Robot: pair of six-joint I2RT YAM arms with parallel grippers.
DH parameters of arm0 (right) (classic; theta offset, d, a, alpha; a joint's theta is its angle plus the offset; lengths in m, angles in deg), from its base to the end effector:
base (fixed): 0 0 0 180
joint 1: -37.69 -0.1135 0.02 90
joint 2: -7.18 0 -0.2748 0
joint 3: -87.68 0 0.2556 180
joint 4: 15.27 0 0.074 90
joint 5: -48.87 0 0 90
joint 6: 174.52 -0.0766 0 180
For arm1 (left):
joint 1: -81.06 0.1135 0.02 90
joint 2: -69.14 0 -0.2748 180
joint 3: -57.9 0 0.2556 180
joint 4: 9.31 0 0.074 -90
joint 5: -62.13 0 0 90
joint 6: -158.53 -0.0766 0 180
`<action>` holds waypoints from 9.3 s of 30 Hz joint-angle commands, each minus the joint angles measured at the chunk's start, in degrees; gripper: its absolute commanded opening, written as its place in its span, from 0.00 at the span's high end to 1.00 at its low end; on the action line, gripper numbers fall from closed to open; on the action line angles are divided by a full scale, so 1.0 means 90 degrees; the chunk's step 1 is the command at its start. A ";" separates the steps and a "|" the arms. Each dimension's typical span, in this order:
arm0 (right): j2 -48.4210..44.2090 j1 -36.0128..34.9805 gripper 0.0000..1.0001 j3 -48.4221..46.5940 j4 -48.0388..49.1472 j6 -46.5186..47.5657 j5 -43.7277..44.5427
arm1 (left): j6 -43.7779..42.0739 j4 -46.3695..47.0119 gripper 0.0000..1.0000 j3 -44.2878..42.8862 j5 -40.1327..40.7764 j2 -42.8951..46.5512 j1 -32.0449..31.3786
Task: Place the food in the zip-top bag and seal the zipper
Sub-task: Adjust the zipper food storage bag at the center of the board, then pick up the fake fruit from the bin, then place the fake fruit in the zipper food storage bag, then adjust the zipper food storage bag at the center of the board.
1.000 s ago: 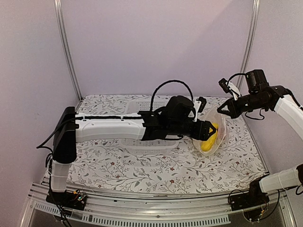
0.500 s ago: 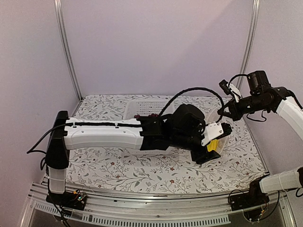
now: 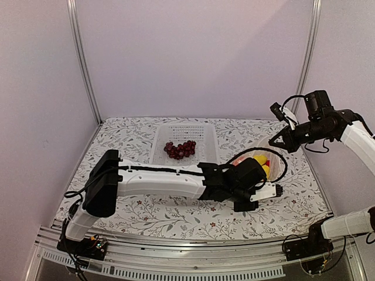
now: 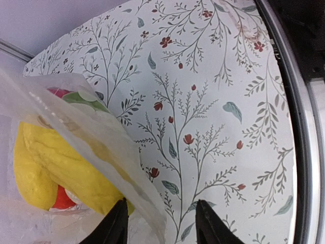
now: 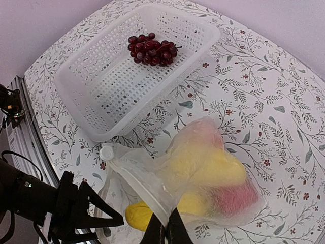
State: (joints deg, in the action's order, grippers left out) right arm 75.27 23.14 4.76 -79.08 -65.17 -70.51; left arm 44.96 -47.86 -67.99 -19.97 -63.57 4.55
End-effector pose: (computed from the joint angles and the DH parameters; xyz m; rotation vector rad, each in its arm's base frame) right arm 0.2392 0.1009 0.3277 -0.9049 2.1792 0.5783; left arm 0.1421 -0.5474 0.1784 1.7740 1.5741 -0.2872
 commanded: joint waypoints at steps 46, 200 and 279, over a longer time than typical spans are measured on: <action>0.0137 -0.0036 1.00 -0.0112 -0.0209 -0.0070 0.0761 | 0.0891 0.1193 0.58 0.0104 0.0641 0.1034 0.0317; 0.0349 0.0220 1.00 -0.0185 0.0062 -0.0373 -0.0141 | 0.3995 0.3101 1.00 -0.1223 -0.1418 0.1322 0.0699; 0.0247 0.0356 1.00 -0.0098 -0.0141 -0.0175 -0.0106 | -0.0306 -0.0656 0.45 -0.1630 -0.0896 -0.0589 0.0072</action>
State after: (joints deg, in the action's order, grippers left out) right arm 78.40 26.14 4.43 -79.74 -66.98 -71.19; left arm 43.28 -48.34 -80.45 -28.49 -65.82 3.54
